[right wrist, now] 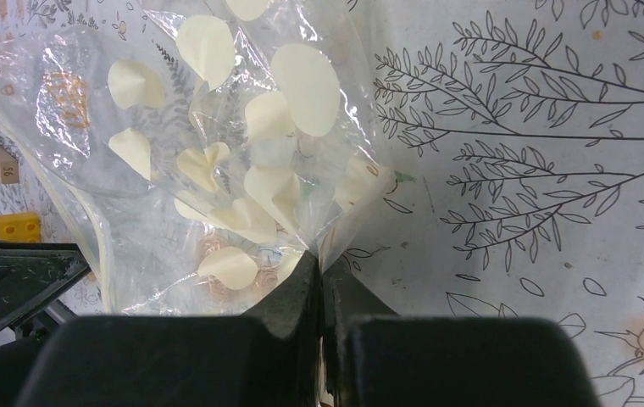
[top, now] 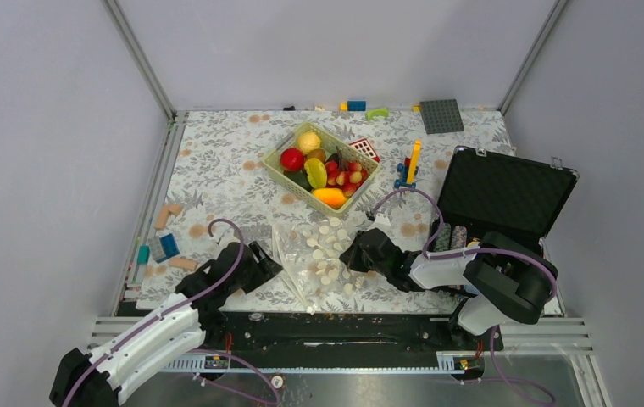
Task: Place the food in the zip-top bag and seal the zipper
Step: Pick up the zipper food storage bag at the center of the board.
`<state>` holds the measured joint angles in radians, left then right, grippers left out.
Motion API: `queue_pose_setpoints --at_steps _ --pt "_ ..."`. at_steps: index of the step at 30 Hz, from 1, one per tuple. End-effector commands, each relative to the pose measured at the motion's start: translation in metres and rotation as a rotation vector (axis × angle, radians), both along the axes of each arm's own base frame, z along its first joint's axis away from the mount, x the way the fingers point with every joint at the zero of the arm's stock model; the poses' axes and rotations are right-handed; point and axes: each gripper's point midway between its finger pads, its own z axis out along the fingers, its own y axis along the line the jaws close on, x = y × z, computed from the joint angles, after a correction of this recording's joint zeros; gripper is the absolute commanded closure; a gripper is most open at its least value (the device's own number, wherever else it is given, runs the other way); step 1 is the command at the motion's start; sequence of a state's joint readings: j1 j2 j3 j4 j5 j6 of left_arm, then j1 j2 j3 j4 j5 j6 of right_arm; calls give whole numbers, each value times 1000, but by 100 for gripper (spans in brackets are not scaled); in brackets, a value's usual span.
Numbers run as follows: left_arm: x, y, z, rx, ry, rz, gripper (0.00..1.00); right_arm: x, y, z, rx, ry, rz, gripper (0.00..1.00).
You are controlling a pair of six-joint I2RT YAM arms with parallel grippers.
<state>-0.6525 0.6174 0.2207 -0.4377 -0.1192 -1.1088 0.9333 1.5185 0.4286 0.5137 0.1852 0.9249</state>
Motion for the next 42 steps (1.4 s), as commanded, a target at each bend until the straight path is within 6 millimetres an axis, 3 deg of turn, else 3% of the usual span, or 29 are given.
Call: queue_pose_setpoints --at_steps 1,5,13,19,34,36,39,42 --pt "-16 6 -19 10 55 -16 41 -9 -22 -25 -95 66 -21 100" --pt "-15 7 -18 23 48 -23 48 -8 -21 -24 -88 68 -26 100" --pt "-13 2 -24 36 69 -46 52 -10 -19 -24 -77 74 -12 100" --pt "-10 -1 -26 35 67 -54 64 -10 -16 -25 -60 82 -17 100" --pt "-4 -20 -31 -38 45 -99 68 -14 -14 -26 -45 101 -12 100" --pt "-2 -22 -30 -47 36 -100 76 -14 -15 -27 -44 104 -12 100" --pt "1 -24 -25 -48 25 -106 100 -14 -10 -22 -30 81 21 100" --pt "4 -22 -13 -23 1 -127 100 -16 -1 -8 -40 31 129 68"
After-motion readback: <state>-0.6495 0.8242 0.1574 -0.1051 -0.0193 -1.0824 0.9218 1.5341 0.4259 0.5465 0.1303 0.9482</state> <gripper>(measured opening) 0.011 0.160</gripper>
